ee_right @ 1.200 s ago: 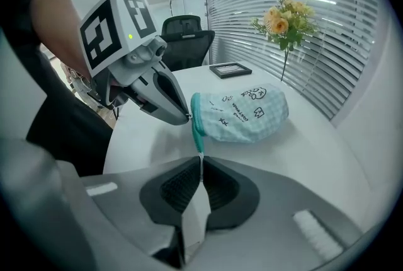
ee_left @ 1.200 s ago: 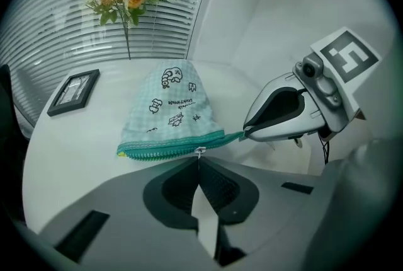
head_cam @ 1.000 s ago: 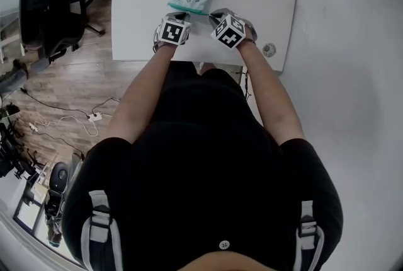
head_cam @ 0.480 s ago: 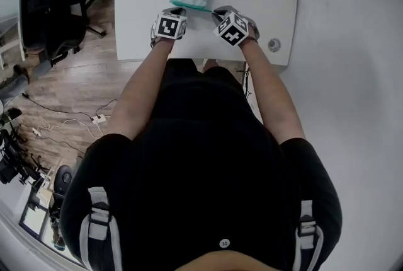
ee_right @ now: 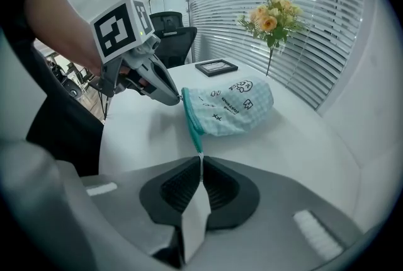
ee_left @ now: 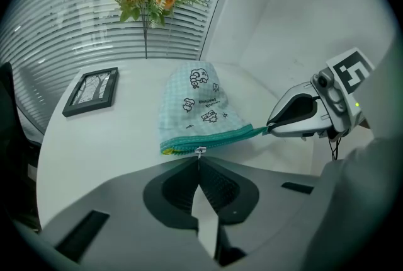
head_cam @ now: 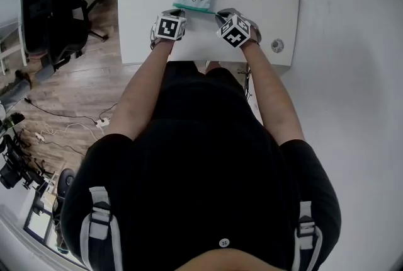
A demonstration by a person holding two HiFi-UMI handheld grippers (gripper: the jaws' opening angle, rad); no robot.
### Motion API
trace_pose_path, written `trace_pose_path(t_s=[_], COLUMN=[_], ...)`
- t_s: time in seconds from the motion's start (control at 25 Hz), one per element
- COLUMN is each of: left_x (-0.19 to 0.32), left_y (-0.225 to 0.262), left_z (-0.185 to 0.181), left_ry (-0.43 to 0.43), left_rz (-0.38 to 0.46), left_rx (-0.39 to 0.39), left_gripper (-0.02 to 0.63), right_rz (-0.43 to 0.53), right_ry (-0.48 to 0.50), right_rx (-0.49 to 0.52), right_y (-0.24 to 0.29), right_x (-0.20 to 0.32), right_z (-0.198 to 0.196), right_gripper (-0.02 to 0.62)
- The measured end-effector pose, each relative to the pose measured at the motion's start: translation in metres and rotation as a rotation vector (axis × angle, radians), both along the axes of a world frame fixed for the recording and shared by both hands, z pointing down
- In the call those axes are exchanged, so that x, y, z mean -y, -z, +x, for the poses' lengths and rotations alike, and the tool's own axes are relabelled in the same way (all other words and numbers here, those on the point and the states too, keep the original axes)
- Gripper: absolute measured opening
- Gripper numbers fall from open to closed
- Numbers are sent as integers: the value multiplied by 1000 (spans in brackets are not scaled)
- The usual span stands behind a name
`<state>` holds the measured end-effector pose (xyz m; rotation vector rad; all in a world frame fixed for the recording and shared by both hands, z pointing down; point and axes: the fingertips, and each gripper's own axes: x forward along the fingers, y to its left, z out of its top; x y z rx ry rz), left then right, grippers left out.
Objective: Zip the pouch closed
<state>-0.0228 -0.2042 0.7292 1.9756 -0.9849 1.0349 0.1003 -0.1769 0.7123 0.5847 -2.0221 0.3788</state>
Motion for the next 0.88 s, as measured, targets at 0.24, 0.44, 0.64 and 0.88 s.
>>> trace_pose_path(t_s=[0.24,0.44,0.64,0.88], left_x=[3,9,10,9], left_y=[-4,-8,-12,-14], left_z=[-8,-12,-9,-6], left_ry=[7,5,-9,-14], left_rz=[-8,-9,-10,-12], left_rx=[16,16,17,26], left_gripper=[8,8,8,8], right_rz=[4,0,17,-2], right_ry=[-25,-47,-64,-80], right_rx=[-16,-20,-24,-39], right_y=[-3,-6,-7,-16], right_x=[2,6,10,9], right_z=[6,11,18,23], right_gripper=[25,25,25,26])
